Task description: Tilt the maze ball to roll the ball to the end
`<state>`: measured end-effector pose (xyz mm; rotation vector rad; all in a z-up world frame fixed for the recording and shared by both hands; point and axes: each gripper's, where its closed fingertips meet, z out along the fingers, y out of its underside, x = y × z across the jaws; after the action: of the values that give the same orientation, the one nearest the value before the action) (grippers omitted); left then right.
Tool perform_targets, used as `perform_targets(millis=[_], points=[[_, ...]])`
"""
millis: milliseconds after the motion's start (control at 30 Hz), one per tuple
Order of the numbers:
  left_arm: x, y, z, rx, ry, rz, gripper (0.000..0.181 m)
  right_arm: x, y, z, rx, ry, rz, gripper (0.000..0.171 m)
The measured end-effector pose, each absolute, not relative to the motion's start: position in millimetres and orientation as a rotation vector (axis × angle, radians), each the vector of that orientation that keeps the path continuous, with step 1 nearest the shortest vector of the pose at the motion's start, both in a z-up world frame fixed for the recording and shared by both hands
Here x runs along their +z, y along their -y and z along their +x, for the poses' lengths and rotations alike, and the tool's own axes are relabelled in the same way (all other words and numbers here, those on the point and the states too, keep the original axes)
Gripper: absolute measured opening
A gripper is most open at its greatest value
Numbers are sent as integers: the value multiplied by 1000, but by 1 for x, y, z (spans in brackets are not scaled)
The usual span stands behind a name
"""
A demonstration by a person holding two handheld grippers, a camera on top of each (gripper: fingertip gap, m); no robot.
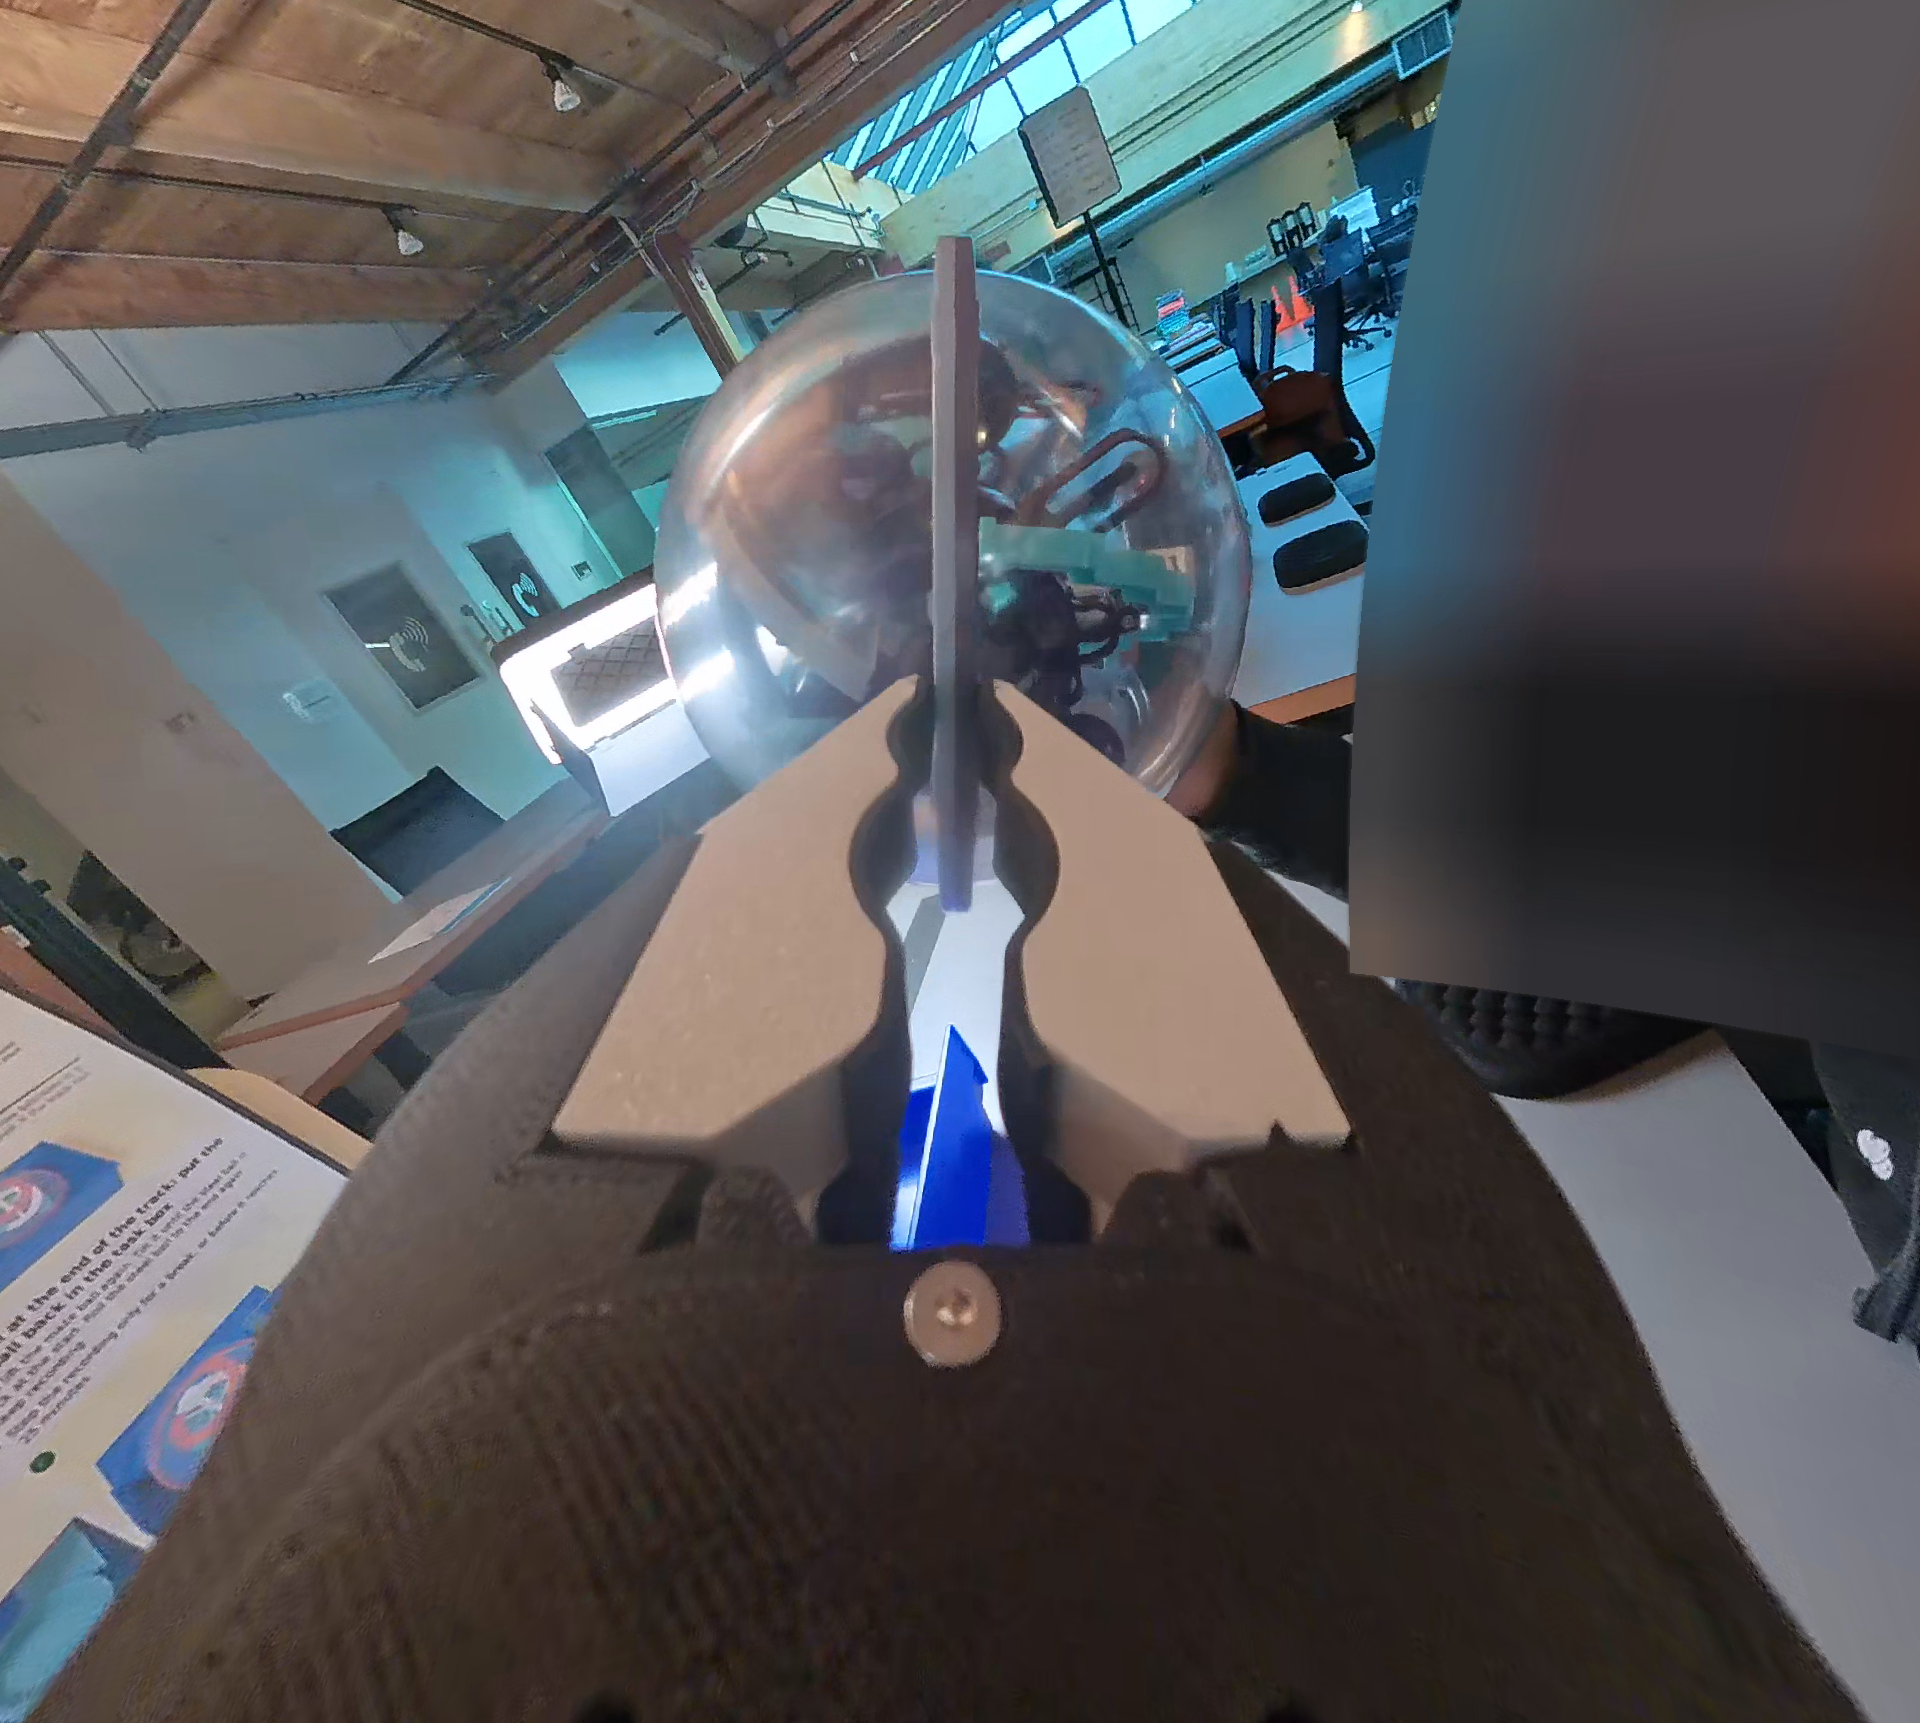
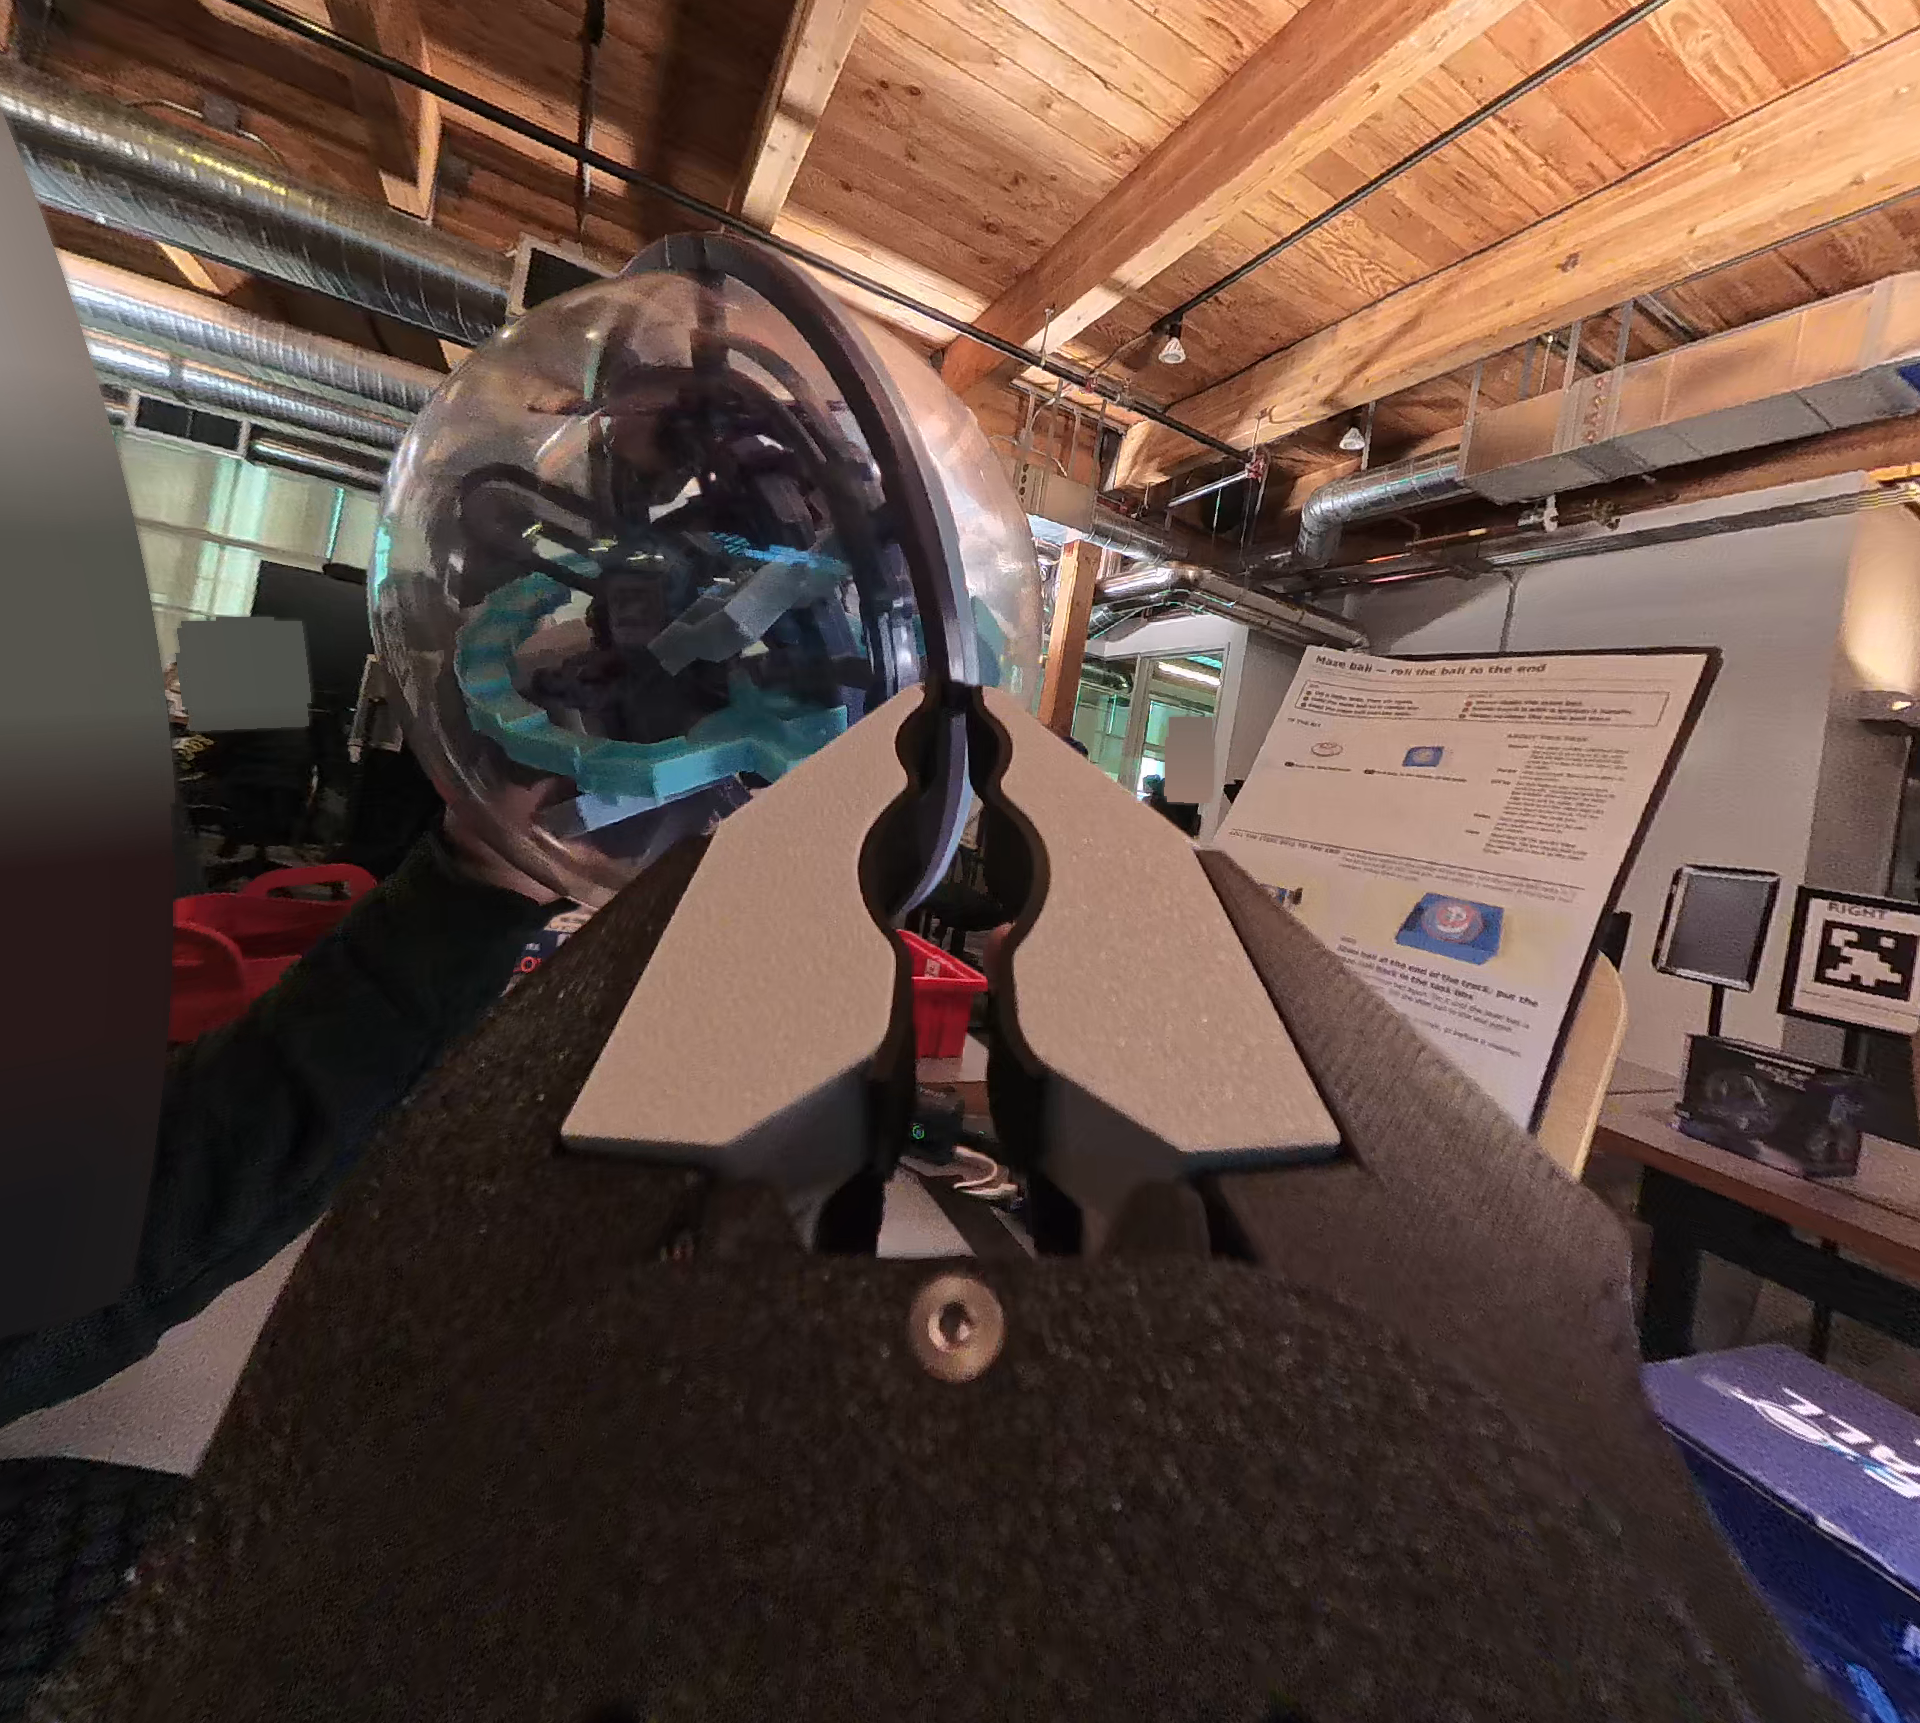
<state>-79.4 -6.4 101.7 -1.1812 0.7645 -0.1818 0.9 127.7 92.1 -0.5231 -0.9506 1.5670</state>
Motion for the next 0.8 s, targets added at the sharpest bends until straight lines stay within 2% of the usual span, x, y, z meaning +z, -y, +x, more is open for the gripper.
perform_targets(millis=[800], points=[[82, 0, -103, -374, -585, -1275, 7, 69, -133, -21, 1585, 980, -678, 1]])
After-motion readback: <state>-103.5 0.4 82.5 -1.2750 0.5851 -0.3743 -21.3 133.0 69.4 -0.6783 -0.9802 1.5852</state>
